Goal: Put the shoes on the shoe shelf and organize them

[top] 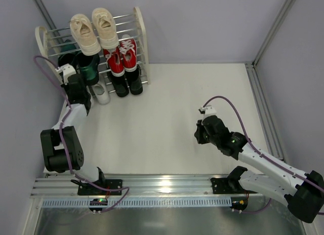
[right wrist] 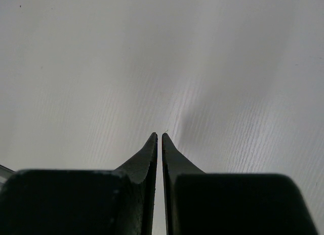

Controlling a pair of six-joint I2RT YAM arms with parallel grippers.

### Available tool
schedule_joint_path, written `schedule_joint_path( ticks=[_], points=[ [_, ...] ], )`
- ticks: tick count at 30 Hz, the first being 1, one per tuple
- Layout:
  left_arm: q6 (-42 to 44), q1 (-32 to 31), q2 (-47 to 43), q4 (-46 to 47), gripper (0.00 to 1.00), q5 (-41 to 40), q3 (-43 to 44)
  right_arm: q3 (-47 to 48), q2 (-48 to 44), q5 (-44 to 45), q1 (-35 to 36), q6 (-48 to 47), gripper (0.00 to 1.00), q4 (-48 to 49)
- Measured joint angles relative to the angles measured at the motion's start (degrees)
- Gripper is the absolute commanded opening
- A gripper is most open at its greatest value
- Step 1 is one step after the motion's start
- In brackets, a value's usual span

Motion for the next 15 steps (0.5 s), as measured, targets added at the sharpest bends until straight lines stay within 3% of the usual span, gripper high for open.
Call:
schedule_joint_path(
  ticks=[9,15],
  points=[
    [-4.7,0.0,-4.5,-3.3,0.01,1.9,-1.6,-0.8,-1.3,0.0,0.0,0.1,0.08,0.0],
    [-9.3,0.0,-9.8,-9.8,0.15,-0.5,-0.3,-0.9,-1.8,-0.1,0.0,0.3,0.08,0.0]
  ],
)
